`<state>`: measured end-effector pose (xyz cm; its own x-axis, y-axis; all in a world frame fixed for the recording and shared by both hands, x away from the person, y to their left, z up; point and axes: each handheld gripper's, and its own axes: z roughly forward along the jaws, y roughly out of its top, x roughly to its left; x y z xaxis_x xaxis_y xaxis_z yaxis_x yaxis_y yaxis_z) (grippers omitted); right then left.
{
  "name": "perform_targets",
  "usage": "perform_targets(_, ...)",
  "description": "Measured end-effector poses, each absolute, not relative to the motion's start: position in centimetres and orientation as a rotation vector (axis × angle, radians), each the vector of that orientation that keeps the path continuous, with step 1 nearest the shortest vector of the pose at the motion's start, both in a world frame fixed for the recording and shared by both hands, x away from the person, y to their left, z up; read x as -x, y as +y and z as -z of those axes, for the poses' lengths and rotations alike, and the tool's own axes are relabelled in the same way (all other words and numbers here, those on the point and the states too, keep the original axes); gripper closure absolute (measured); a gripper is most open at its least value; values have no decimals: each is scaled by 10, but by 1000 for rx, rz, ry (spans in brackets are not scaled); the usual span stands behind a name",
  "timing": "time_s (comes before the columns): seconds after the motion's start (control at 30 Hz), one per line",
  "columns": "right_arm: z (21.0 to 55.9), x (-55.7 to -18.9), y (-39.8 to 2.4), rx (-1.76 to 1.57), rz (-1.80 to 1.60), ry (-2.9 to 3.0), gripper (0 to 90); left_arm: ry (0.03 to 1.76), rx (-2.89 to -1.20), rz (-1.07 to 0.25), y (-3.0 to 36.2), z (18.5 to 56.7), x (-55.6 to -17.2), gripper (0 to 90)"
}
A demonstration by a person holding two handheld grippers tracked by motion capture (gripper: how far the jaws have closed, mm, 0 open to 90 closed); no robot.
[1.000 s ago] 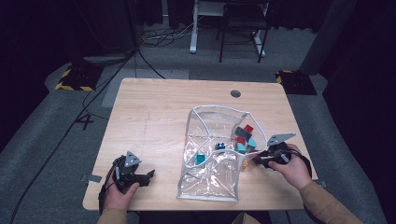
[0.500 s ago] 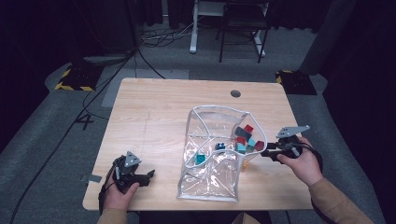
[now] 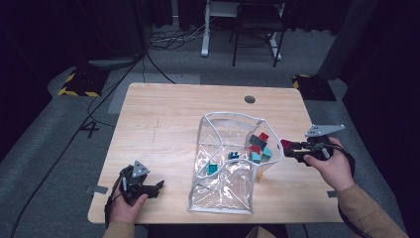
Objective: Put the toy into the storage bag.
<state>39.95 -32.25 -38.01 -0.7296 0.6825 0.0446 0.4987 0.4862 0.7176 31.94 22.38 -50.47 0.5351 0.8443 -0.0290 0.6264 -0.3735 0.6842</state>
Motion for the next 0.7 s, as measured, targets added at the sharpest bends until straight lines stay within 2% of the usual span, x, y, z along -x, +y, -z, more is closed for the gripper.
perform_targets(0.7, 324, -403, -330, -974, -1161, 2359, 593, 1184, -2125, -433, 224, 505, -319, 146)
